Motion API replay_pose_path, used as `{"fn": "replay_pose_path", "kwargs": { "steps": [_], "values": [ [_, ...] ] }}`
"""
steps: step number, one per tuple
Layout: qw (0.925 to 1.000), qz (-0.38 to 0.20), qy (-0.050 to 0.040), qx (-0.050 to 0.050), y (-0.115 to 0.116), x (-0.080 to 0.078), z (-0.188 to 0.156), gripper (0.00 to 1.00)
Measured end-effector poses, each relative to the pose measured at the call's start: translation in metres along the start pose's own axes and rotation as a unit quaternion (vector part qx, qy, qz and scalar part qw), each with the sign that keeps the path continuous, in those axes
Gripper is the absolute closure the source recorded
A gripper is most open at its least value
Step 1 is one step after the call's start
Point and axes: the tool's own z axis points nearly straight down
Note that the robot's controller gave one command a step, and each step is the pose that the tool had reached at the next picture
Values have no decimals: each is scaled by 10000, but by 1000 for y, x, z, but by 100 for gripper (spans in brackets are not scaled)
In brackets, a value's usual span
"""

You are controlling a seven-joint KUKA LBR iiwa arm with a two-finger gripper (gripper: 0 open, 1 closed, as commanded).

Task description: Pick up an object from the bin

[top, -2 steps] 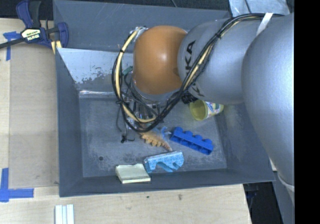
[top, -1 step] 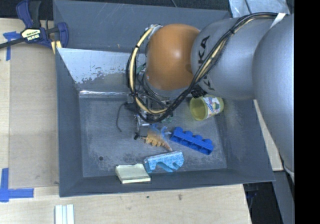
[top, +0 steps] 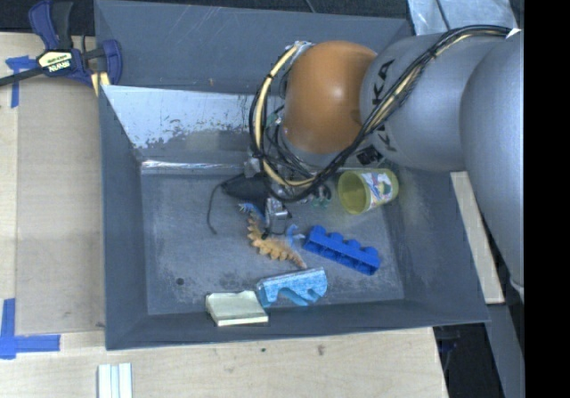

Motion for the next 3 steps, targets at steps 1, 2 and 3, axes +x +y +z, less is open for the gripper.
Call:
{"fn": "replay_pose_path", "kwargs": {
  "steps": [1, 2, 3],
  "values": [
    [9981, 609, 9, -21, -6, 14, 14, 100],
    [9981, 612, 9, -21, -6, 14, 14, 100],
    [9981, 610, 18, -20, -6, 15, 10, 100]
  ]
}}
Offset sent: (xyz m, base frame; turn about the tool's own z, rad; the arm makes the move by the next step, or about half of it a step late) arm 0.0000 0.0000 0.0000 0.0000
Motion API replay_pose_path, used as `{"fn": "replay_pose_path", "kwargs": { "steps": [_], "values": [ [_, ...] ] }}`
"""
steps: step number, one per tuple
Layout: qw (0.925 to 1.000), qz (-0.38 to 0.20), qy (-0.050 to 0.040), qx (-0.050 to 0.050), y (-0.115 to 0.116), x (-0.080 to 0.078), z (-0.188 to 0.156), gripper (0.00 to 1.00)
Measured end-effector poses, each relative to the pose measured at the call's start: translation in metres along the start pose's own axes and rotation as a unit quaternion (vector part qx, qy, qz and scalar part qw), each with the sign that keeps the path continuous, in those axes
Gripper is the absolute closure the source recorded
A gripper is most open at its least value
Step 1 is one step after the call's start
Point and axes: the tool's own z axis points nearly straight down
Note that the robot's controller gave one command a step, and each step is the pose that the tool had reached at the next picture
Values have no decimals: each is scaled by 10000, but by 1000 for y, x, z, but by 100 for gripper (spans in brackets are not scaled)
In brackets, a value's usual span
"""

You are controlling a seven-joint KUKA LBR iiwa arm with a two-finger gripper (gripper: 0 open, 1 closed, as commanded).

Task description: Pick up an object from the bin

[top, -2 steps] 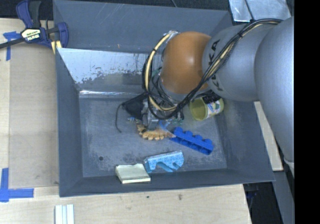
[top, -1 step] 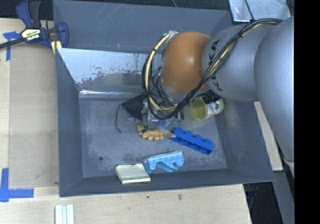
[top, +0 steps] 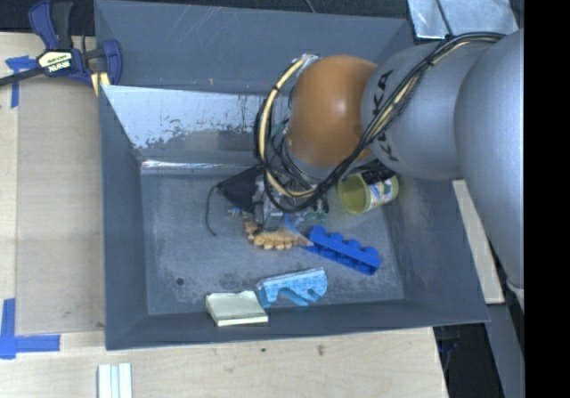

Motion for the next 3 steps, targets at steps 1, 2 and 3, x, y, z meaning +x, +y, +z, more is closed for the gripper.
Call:
{"fn": "replay_pose_path", "kwargs": {
  "steps": [1, 2, 3],
  "values": [
    [9985, -552, -56, 0, 7, -29, -35, 100],
    [9959, -905, -25, 0, -1, -32, -2, 100],
    [9957, -927, 11, 3, 2, -28, -40, 100]
  ]
}}
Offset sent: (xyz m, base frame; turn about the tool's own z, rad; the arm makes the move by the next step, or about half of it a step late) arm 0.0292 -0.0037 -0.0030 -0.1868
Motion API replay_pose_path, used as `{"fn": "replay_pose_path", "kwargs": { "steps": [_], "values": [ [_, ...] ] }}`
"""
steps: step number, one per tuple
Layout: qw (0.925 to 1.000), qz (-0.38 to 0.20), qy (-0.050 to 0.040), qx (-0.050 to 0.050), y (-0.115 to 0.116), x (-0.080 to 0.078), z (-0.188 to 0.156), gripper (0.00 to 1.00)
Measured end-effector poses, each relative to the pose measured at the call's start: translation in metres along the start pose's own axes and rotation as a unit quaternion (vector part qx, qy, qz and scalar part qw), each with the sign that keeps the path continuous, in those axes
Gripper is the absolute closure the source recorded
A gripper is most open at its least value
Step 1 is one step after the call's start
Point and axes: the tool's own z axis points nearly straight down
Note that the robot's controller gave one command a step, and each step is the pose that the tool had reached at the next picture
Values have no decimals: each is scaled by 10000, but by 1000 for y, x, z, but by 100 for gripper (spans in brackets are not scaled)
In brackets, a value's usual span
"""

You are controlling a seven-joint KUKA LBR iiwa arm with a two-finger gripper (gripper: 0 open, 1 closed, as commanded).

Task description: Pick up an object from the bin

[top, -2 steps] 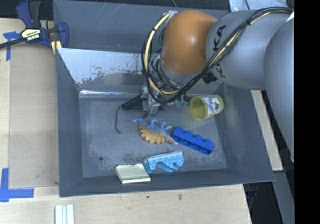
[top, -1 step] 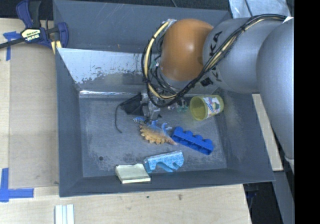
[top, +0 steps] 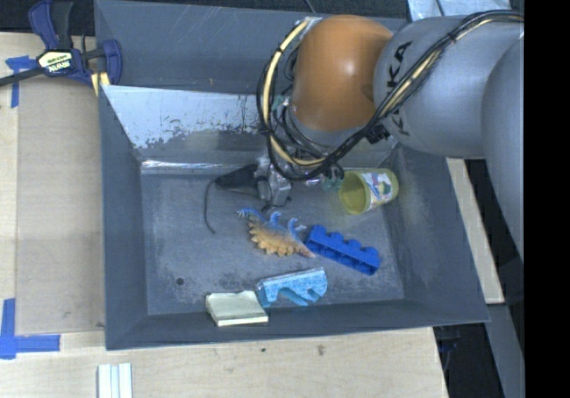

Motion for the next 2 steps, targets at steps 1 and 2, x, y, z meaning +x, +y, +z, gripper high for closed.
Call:
{"fn": "replay_pose_path", "kwargs": {
  "steps": [1, 2],
  "values": [
    [9999, -120, -46, 2, 8, -1, -53, 100],
    [9997, -223, -23, 2, 17, 4, -119, 100]
  ]
}}
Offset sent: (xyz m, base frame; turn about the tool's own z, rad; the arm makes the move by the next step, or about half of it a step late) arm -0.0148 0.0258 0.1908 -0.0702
